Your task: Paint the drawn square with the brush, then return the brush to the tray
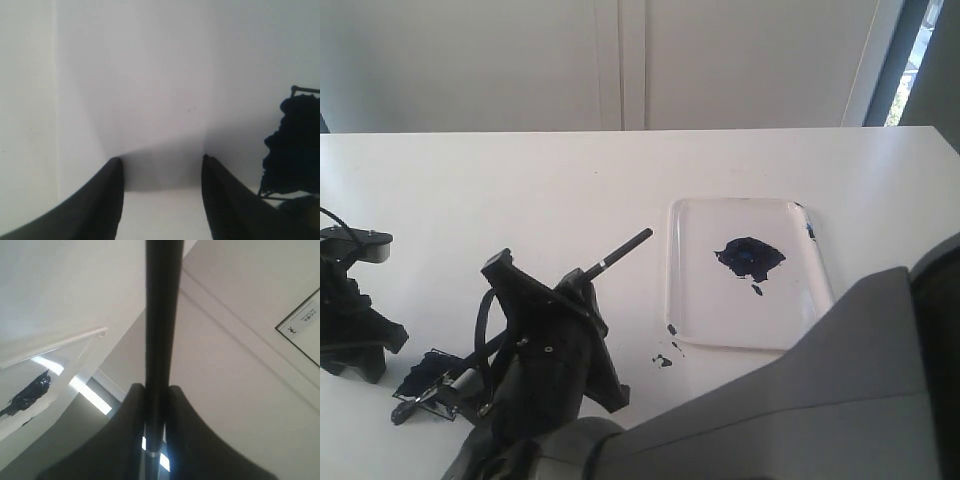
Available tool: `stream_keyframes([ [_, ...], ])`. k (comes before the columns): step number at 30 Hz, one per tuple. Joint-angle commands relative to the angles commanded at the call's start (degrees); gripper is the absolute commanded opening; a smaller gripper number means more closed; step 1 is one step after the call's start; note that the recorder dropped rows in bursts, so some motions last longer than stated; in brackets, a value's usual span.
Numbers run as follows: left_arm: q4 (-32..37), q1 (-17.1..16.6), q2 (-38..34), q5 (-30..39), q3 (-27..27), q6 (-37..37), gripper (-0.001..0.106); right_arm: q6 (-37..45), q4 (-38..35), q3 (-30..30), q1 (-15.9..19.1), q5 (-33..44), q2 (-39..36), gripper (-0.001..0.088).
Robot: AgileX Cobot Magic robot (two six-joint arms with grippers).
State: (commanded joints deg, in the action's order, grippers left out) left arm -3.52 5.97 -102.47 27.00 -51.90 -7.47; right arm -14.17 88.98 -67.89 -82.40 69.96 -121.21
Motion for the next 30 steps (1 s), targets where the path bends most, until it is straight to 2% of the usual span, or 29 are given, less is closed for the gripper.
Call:
stream_keyframes([
  [9,-0.1,0.0,-0.2,0.3,0.0,0.0,0.054,-1.7,-0.7,-0.1,2.4,0.0,0.0,0.0],
  [30,-0.1,0.0,-0.2,0.3,0.0,0.0,0.054,1.1,-0.2,-0.1,1.7,0.0,-0.1,0.0],
])
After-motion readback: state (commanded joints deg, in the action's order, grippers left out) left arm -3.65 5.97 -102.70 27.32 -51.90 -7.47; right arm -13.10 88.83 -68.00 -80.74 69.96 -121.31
